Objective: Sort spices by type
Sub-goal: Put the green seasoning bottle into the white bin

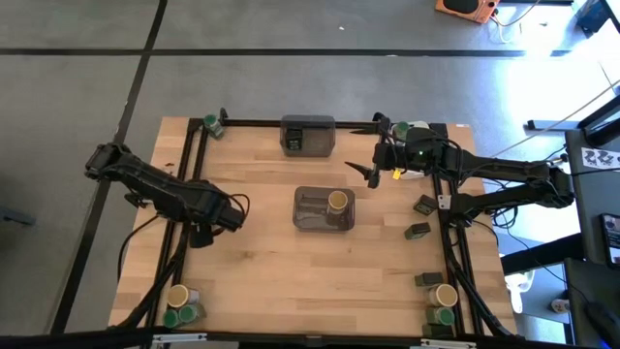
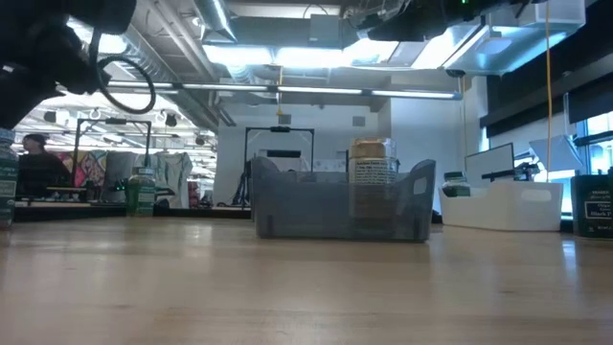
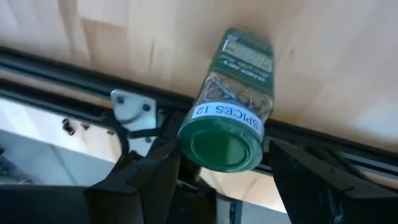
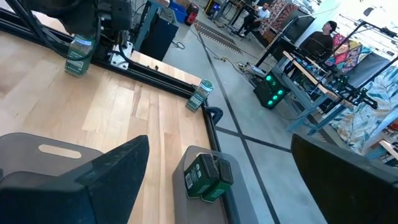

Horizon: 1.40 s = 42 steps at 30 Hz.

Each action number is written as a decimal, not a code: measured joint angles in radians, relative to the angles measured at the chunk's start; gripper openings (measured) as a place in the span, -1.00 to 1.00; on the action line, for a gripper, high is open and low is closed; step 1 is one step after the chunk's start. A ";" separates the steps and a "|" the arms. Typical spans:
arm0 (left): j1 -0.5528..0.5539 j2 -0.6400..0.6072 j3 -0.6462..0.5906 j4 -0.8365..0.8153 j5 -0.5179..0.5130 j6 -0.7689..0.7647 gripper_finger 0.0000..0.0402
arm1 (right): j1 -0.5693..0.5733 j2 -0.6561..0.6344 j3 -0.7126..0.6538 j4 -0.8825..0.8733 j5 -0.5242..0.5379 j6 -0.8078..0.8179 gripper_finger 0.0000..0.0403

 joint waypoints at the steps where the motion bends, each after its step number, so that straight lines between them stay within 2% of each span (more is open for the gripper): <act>1: 0.000 0.000 -0.007 0.002 -0.005 -0.001 0.20 | 0.000 0.000 0.000 0.000 0.000 0.000 0.94; 10: 0.010 0.004 -0.022 0.113 -0.004 0.021 0.20 | 0.000 0.000 0.000 0.000 0.000 0.000 0.94; 22: 0.010 0.002 -0.022 0.122 -0.004 0.043 0.20 | 0.000 0.000 0.000 -0.002 0.000 0.001 0.94; 29: 0.010 0.002 -0.091 0.147 0.010 0.051 0.20 | 0.000 0.000 0.000 -0.005 0.000 0.001 0.94; 37: 0.010 0.002 -0.088 0.202 0.011 0.066 -0.04 | 0.000 0.000 0.000 -0.003 0.000 0.001 0.94; 42: 0.018 0.002 -0.083 0.209 0.014 0.031 -0.05 | 0.000 0.000 0.000 0.000 0.000 0.001 0.94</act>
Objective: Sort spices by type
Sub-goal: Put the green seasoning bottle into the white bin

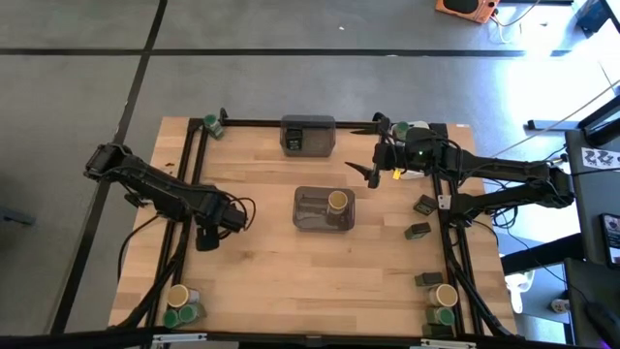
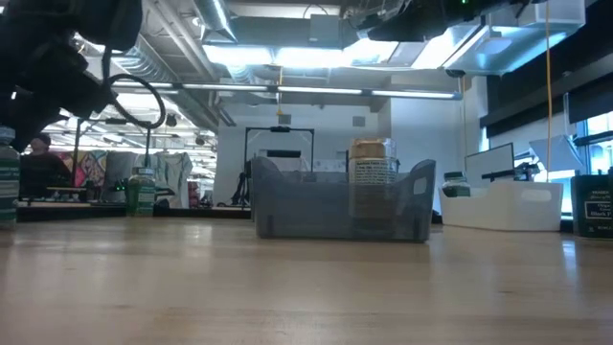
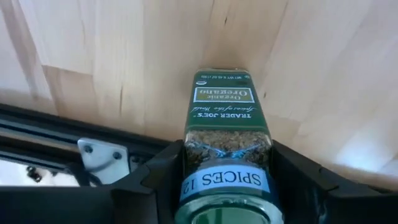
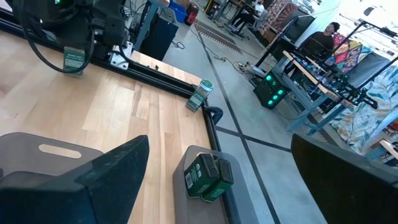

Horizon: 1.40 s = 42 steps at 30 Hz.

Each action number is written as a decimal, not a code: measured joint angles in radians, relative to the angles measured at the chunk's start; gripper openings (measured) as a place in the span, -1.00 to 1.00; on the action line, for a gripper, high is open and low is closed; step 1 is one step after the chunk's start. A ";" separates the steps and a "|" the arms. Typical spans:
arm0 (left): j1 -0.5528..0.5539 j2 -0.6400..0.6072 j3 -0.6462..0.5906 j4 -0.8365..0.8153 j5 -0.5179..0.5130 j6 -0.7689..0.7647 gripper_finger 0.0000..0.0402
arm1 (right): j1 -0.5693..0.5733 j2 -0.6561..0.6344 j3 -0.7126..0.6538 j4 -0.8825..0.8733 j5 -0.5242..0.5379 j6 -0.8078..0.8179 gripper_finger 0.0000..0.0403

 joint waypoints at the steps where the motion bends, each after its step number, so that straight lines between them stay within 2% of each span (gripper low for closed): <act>1: 0.007 0.000 0.009 0.011 0.000 -0.002 -0.05 | 0.000 0.000 0.000 0.000 0.000 0.000 0.94; 14: 0.190 0.000 0.238 0.128 -0.050 0.012 -0.02 | 0.000 0.000 0.000 -0.011 0.000 0.000 0.94; 26: 0.391 0.020 0.281 0.336 -0.159 0.232 0.00 | 0.000 0.000 0.000 -0.013 0.000 0.002 0.94; 33: 0.507 0.164 0.333 0.347 -0.158 0.344 0.01 | 0.000 0.000 0.000 -0.009 0.000 0.002 0.94; 42: 0.583 0.446 0.580 0.233 -0.156 0.498 0.01 | 0.000 0.000 0.000 -0.012 0.000 0.002 0.94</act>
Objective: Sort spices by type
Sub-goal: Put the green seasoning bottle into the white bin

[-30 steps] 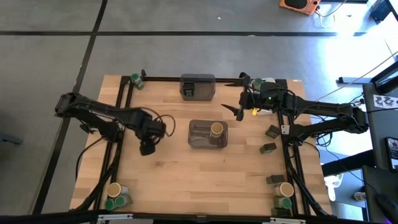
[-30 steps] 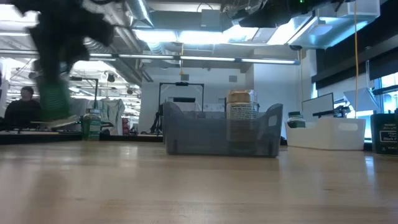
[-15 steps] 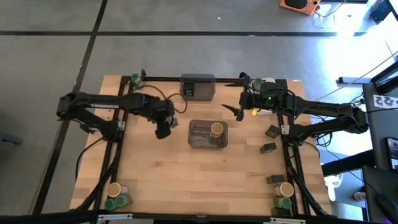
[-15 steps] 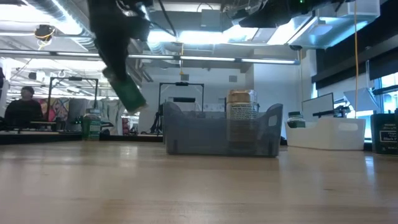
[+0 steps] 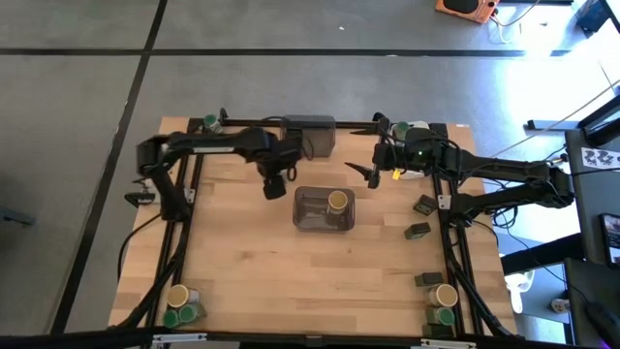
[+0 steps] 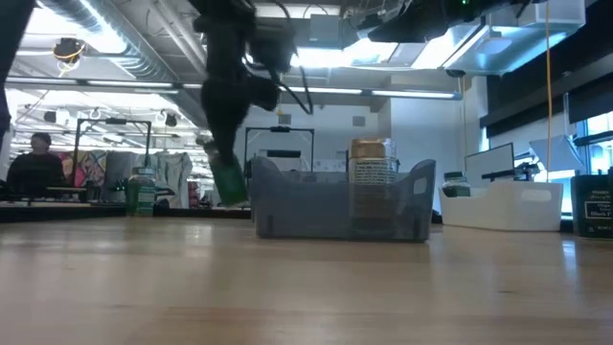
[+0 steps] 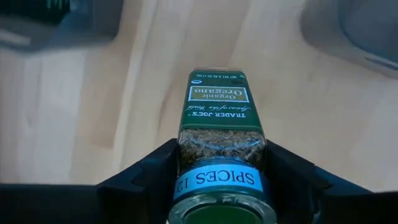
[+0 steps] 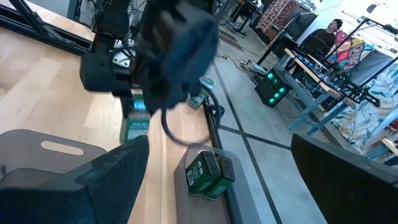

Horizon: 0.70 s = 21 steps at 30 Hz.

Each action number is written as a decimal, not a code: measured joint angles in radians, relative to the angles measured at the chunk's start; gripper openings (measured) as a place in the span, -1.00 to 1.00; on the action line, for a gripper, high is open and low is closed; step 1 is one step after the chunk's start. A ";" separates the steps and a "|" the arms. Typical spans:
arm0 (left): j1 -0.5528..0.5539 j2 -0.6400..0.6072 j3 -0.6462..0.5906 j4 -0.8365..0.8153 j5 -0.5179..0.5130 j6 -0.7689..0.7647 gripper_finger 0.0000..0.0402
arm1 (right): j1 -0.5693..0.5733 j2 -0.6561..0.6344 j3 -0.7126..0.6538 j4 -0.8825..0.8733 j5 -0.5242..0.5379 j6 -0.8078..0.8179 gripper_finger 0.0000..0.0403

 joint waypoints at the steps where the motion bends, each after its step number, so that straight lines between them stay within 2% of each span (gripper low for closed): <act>1: 0.005 0.027 0.022 -0.007 0.000 0.026 0.01 | 0.000 0.000 0.000 0.000 0.000 0.000 0.94; 7: 0.015 0.145 0.112 -0.021 0.000 0.114 0.01 | 0.000 0.000 0.000 -0.002 0.000 0.000 0.94; 13: 0.017 0.164 0.128 -0.005 0.002 0.133 0.04 | 0.000 0.000 -0.001 -0.026 0.000 0.000 0.94; 21: 0.027 0.164 0.131 0.013 0.009 0.152 0.24 | 0.000 0.000 -0.001 -0.018 0.000 0.000 0.94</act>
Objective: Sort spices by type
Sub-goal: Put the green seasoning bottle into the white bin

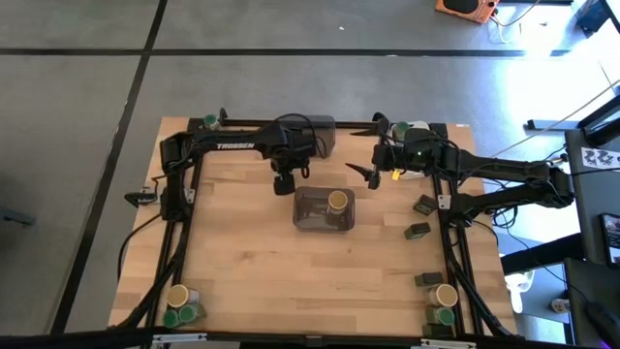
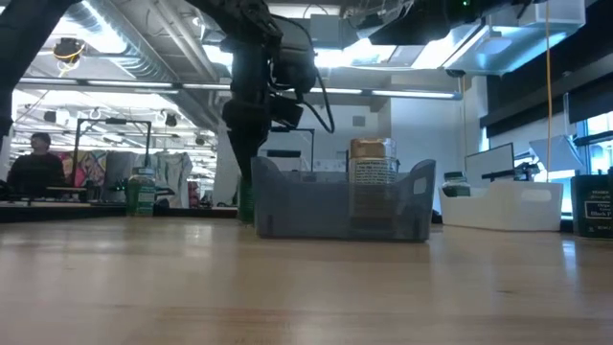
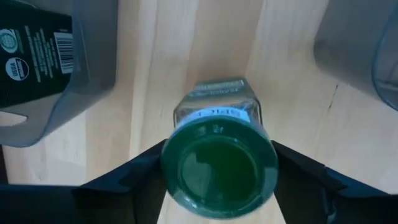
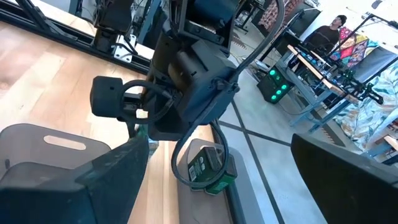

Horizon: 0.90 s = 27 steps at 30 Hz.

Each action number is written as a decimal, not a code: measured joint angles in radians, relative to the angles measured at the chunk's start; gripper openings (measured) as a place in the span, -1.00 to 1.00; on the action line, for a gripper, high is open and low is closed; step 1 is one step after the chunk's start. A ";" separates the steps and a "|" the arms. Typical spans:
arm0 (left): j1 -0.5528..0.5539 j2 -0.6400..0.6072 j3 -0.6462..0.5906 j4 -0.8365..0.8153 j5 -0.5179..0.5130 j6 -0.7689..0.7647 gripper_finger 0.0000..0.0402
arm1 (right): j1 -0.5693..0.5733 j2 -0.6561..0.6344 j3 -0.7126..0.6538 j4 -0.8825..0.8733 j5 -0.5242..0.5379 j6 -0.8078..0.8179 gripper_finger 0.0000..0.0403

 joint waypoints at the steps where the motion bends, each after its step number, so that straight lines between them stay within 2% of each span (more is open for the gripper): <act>1: 0.000 0.000 0.007 -0.006 0.000 0.003 0.26 | 0.000 0.000 0.000 0.000 0.000 0.000 0.94; 6: -0.004 -0.020 0.057 -0.069 0.000 -0.012 0.30 | 0.000 0.000 0.000 0.000 0.000 0.000 0.94; 10: -0.008 -0.127 0.015 -0.036 0.000 -0.018 0.31 | 0.000 0.000 0.000 -0.009 -0.020 0.000 0.94; 16: -0.002 -0.371 -0.252 0.253 -0.003 -0.070 0.31 | 0.000 0.032 0.000 -0.042 -0.070 0.002 0.94; 20: -0.011 -0.520 -0.478 0.490 -0.008 -0.125 0.31 | 0.000 0.096 0.000 0.040 -0.058 0.001 0.94; 24: -0.021 -0.628 -0.671 0.712 -0.015 -0.165 0.31 | 0.000 0.170 0.006 0.124 -0.047 0.027 0.94; 27: -0.026 -0.672 -0.785 0.841 -0.016 -0.200 0.31 | 0.000 0.234 0.056 0.120 -0.045 0.052 0.94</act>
